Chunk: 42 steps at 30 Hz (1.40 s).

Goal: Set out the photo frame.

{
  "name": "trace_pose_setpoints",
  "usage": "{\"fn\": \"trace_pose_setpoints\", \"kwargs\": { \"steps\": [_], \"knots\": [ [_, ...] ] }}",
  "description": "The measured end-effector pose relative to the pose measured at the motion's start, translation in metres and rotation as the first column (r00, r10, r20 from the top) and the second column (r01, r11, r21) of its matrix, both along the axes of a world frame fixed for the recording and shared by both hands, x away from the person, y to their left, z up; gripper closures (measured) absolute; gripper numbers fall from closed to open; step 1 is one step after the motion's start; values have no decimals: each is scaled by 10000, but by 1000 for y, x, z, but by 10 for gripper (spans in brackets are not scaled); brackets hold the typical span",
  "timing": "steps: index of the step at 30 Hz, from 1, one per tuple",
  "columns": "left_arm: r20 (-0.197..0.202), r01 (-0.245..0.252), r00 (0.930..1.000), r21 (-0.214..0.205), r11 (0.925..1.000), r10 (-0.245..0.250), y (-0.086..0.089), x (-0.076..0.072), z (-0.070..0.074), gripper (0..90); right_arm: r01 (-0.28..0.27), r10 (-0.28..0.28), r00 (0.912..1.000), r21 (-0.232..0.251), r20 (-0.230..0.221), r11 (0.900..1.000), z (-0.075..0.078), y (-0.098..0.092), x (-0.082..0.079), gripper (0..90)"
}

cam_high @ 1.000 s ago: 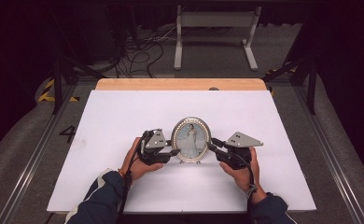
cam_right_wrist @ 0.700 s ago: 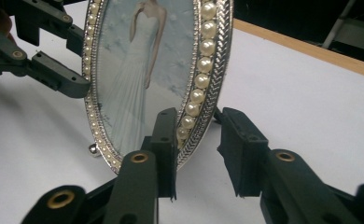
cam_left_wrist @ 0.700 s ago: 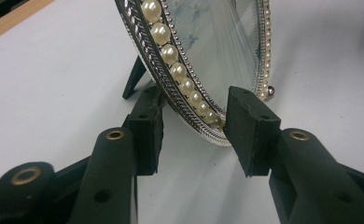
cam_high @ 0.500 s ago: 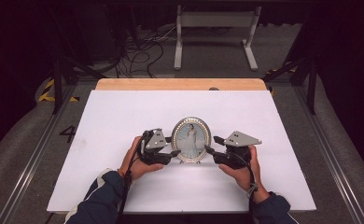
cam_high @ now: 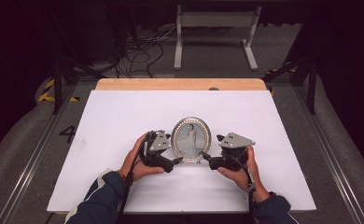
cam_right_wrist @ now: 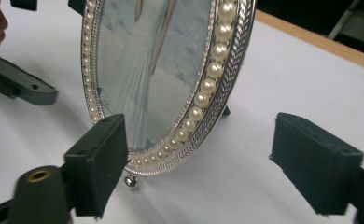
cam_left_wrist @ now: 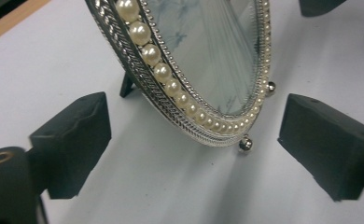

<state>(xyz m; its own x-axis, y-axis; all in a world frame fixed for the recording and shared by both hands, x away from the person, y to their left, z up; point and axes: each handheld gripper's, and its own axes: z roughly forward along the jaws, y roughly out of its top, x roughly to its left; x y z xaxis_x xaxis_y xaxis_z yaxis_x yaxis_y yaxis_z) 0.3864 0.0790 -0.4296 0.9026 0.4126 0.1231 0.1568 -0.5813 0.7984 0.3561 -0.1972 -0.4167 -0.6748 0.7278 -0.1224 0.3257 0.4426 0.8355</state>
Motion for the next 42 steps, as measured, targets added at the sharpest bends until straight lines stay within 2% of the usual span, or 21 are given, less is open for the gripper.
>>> {"fn": "trace_pose_setpoints", "kwargs": {
  "steps": [6, 11, 14, 19, 21, 25, 30, 36, 42],
  "knots": [
    [68, -100, 9999, 235, 9997, 98, -1, 0, -2, 50, 4, -8, 9998, -189, -198, 9998, -4, 1, 2, 61],
    [188, -218, 9996, 509, 9985, 209, 0, 1, -3, 50, 168, -177, 9997, -537, -164, 9984, -5, 0, 2, 71],
    [250, -251, 9994, 510, 9984, 239, 3, 1, -3, 61, 159, -170, 9997, -776, -146, 9969, -6, -1, 2, 72],
    [385, -298, 9989, 541, 9981, 277, 8, -1, 0, 77, 114, -109, 9999, -900, 52, 9959, -3, -2, -1, 80],
    [467, -316, 9985, 564, 9979, 289, 12, -3, 1, 77, 85, -82, 10000, -894, 39, 9960, -3, -3, -1, 80],
    [560, -464, 9975, 507, 9976, 435, 20, -5, 3, 77, 89, -71, 9999, -1255, 144, 9921, -3, -6, -4, 80],
    [797, -688, 9948, 612, 9957, 638, 33, -11, 5, 76, 192, -163, 9996, -1255, 240, 9919, 0, -13, -6, 80],
    [815, -882, 9932, 596, 9943, 832, 46, -17, 4, 77, 310, -261, 9990, -1382, 374, 9899, 2, -21, -11, 83],
    [1016, -1033, 9902, 661, 9925, 963, 59, -24, 4, 77, 490, -430, 9981, -1419, 448, 9887, 2, -31, -15, 86]
  ]
}}
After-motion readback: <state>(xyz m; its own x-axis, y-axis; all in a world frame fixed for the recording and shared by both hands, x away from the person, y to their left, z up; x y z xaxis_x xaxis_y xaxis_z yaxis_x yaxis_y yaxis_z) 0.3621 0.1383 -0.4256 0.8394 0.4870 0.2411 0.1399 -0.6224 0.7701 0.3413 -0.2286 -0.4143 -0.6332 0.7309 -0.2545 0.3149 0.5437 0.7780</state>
